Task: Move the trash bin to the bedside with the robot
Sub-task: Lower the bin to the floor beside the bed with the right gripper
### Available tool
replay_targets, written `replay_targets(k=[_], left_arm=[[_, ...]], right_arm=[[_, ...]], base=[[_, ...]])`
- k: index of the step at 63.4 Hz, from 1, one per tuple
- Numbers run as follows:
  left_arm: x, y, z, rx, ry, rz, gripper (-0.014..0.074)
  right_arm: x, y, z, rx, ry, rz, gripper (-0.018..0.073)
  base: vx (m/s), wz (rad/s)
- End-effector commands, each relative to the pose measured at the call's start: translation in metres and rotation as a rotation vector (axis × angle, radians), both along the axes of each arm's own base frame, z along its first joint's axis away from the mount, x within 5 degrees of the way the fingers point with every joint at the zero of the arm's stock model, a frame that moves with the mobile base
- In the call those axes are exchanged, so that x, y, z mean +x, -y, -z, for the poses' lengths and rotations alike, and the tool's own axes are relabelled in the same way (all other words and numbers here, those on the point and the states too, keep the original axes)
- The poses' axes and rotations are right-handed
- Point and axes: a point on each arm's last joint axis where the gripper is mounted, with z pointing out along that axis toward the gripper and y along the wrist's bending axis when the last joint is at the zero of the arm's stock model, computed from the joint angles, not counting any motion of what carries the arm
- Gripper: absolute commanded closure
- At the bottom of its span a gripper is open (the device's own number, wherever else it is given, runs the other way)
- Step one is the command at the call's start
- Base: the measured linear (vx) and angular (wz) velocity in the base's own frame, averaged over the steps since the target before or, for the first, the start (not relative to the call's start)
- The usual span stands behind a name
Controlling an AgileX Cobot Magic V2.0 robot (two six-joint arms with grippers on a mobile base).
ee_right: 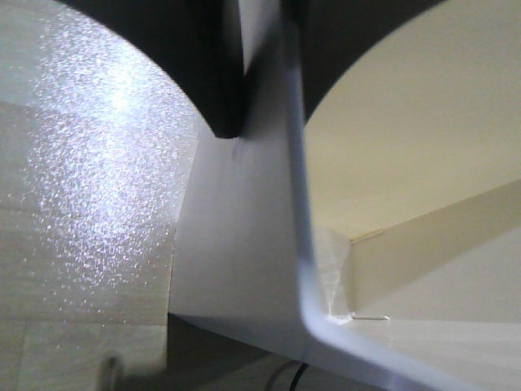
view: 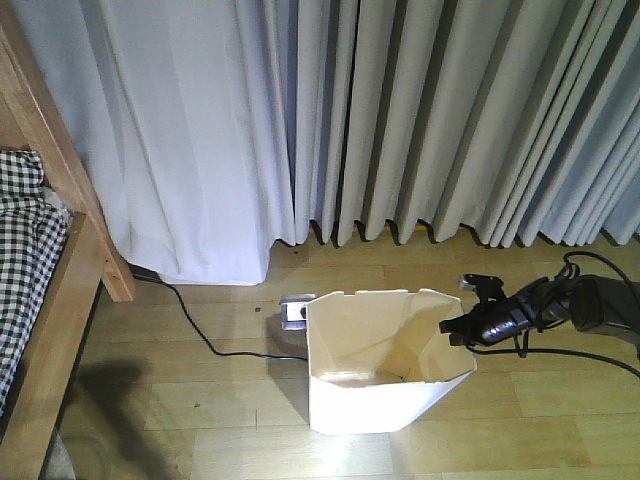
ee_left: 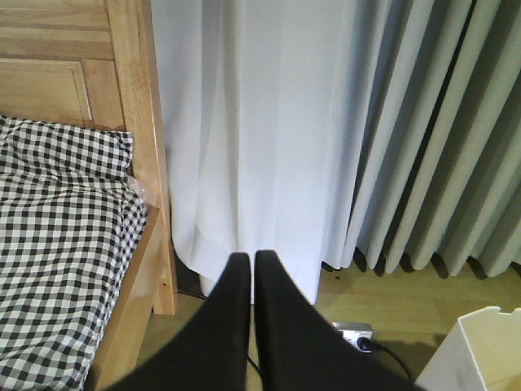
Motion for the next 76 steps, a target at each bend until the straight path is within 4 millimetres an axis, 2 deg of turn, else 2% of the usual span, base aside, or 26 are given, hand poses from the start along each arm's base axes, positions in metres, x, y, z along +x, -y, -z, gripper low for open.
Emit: replay_targets(k=[1, 7, 33, 76], left_arm=[[0.0008, 0.0003, -0.0054, 0.004, 0.077, 0.004, 0.0603], [0.0008, 0.0003, -0.0054, 0.004, 0.077, 0.004, 0.0603], [0.0008, 0.0003, -0.0054, 0.004, 0.077, 0.004, 0.0603], [0.0008, 0.0003, -0.0054, 0.004, 0.077, 0.004, 0.0603]], right_arm=[[0.0315, -0.0135, -0.0422, 0.078, 0.054, -0.045, 0.0547], [0.032, -0.0228, -0.0396, 0.071, 0.045, -0.062, 0.0543], [0.028, -0.022, -0.0327, 0.074, 0.012, -0.002, 0.0484], [0.028, -0.0219, -0.0326, 0.072, 0.013, -0.003, 0.013]], base=[[0.0, 0.0], [0.0, 0.0], [0.0, 0.0], [0.0, 0.0]])
